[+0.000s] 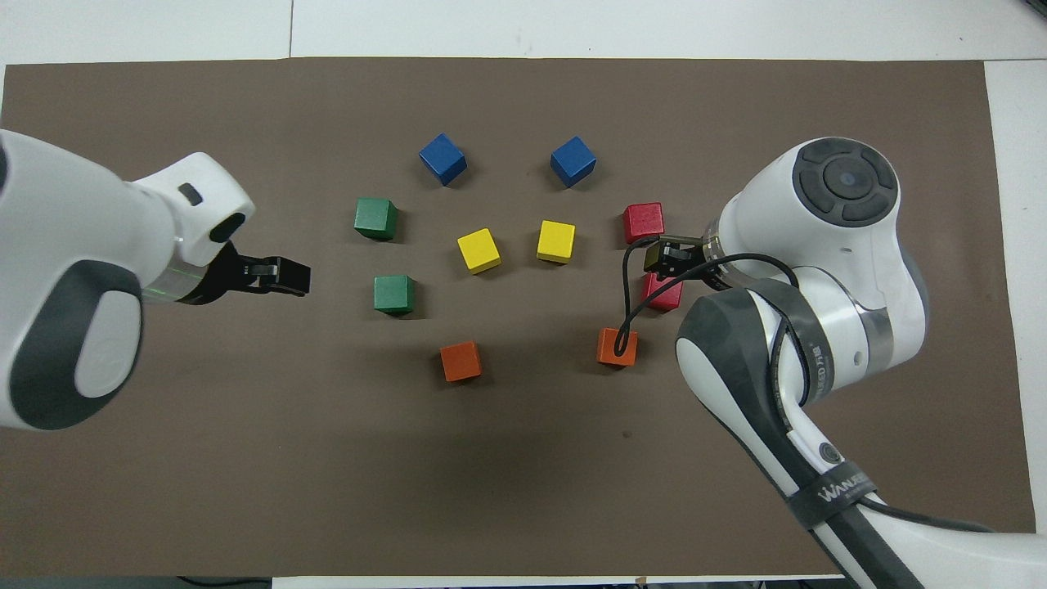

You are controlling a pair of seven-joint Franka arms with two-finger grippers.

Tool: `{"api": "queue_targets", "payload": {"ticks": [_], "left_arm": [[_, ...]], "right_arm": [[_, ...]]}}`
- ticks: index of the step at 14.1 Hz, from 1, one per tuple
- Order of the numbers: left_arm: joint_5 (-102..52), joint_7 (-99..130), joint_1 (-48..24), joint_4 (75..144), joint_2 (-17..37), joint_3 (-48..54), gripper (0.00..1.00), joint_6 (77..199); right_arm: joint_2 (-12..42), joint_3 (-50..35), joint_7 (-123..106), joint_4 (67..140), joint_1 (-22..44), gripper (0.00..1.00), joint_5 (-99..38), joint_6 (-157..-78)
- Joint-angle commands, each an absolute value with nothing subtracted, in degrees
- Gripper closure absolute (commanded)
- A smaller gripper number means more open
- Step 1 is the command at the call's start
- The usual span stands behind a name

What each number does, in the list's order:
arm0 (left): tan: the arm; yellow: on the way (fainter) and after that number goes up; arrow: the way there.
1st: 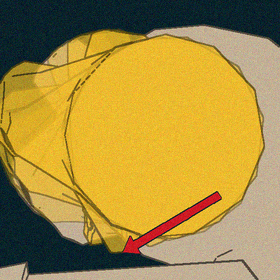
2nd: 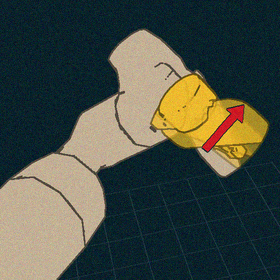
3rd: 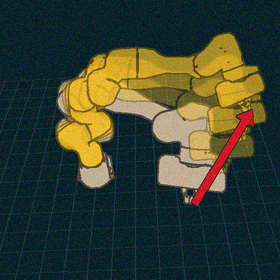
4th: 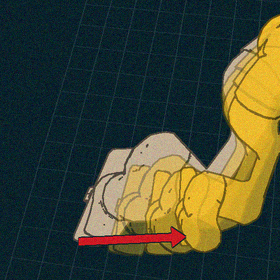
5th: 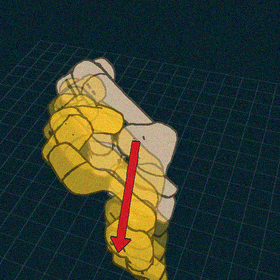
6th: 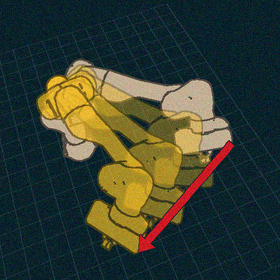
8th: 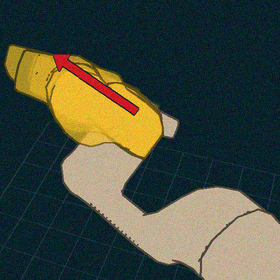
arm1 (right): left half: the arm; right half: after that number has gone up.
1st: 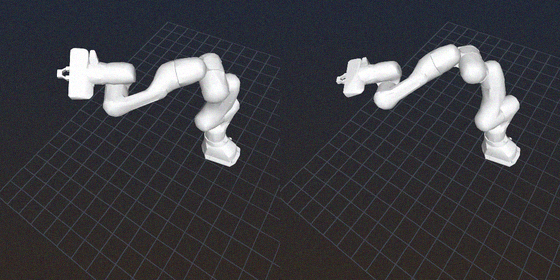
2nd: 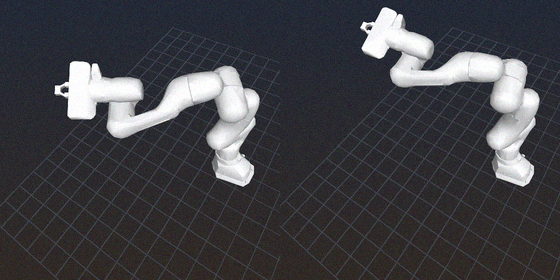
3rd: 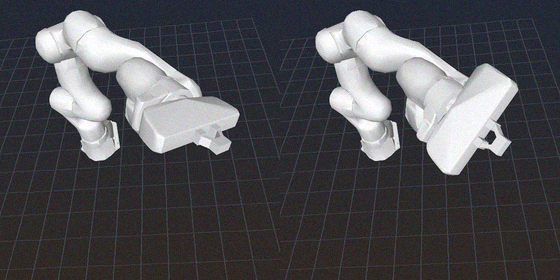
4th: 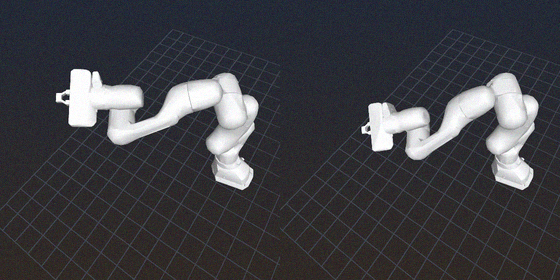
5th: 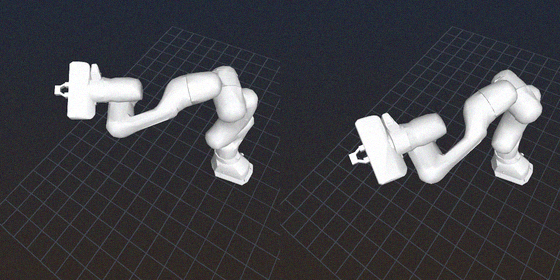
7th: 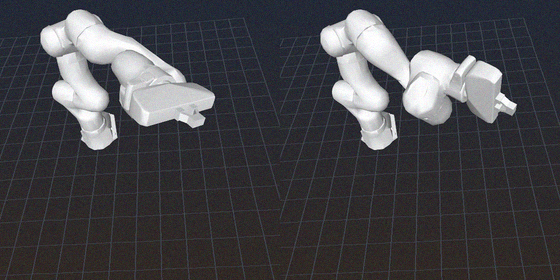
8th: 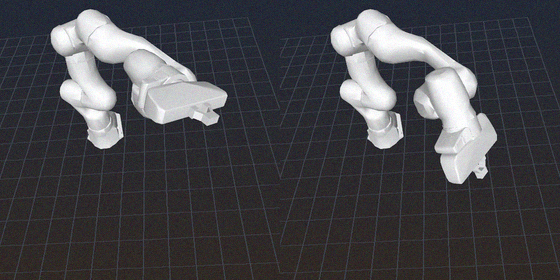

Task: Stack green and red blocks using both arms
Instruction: 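Lower the left gripper onto green while the right gripper lowers onto red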

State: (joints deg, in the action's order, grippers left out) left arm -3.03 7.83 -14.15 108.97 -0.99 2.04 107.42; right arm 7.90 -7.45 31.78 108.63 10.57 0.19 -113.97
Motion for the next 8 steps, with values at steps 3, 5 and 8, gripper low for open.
{"api": "queue_targets", "payload": {"ticks": [3, 5, 8], "left_arm": [[-4.04, 10.45, -20.21, 114.95, 6.22, 1.05, 0.00, 121.70], [-4.04, 11.25, -21.27, 115.92, 8.52, 1.05, 0.00, 125.75], [-4.04, 11.16, -22.58, 116.28, 10.45, 1.05, 0.00, 127.26]], "right_arm": [[8.17, -7.29, 33.13, 113.73, 10.63, 0.01, -0.62, -121.29], [9.05, -7.29, 34.88, 113.73, 10.63, 0.01, -0.62, -122.77], [10.10, -7.29, 34.98, 114.69, 10.63, 0.01, -0.62, -125.76]]}}
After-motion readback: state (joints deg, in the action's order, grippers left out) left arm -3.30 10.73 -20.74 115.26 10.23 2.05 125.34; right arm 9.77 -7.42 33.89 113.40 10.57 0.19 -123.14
